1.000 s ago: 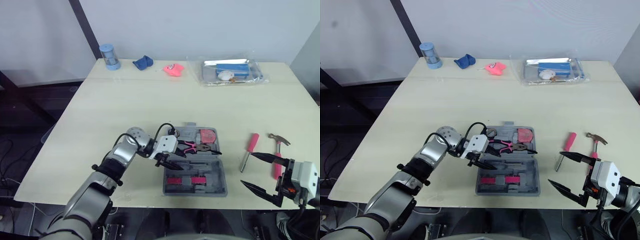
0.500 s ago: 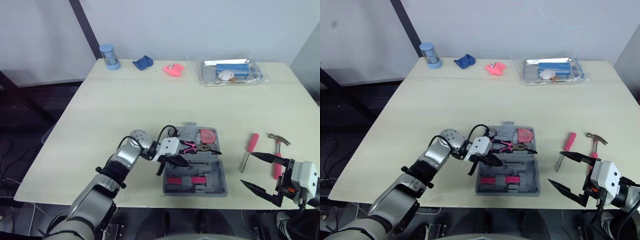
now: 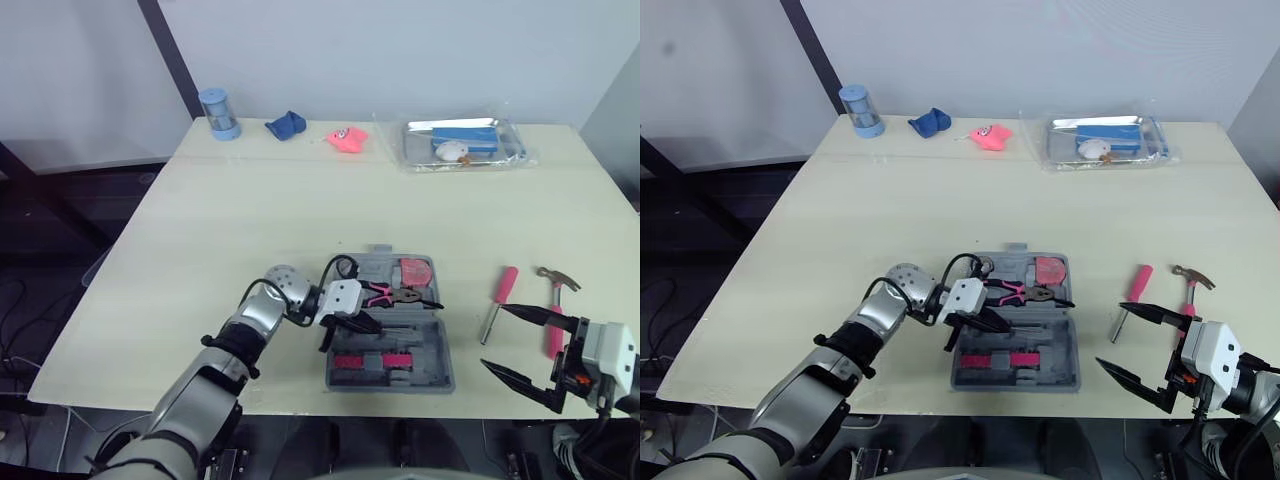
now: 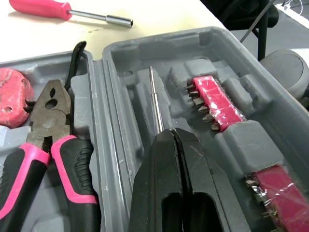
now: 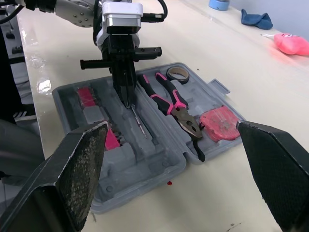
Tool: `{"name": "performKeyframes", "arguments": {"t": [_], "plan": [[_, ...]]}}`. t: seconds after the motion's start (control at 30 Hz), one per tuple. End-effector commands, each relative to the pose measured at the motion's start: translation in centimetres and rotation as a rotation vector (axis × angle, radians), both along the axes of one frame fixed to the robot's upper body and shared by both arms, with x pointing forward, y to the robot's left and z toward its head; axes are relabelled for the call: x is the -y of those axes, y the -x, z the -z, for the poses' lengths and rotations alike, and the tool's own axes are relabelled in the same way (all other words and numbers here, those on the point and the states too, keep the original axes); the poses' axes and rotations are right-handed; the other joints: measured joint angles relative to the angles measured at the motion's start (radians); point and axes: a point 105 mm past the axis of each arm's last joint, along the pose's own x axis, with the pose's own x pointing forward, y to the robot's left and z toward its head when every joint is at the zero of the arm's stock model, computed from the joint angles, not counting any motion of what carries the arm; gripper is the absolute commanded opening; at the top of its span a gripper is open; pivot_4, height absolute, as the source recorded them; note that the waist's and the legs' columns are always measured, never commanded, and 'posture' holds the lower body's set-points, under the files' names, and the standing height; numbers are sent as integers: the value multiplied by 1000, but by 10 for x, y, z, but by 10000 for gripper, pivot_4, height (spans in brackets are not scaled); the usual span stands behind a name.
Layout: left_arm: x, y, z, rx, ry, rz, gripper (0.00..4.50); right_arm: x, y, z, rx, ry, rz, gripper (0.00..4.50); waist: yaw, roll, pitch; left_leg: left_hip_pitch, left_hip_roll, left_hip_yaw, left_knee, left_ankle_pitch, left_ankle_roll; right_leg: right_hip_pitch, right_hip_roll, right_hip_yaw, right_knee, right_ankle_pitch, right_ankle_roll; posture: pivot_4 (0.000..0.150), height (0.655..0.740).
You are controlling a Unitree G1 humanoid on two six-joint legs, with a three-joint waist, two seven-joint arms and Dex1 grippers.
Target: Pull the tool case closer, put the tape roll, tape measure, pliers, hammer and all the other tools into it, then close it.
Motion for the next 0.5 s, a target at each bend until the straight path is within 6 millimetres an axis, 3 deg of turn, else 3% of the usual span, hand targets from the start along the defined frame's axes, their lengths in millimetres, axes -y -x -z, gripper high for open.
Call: {"name": "performKeyframes", "arguments": {"t": [0.03,0.5], "plan": [[0,-5,-3,30,11,-11,555,0,2,-5,24,4,-5,45000,0,0,0,0,0,0,0,0,0,0,0,0,0,0,0,1500,7400],[-6,-8,13,32,-53,-60,555,2,4,-4,15,8,-1,45000,0,0,0,0,0,0,0,0,0,0,0,0,0,0,0,1500,7400]]}}
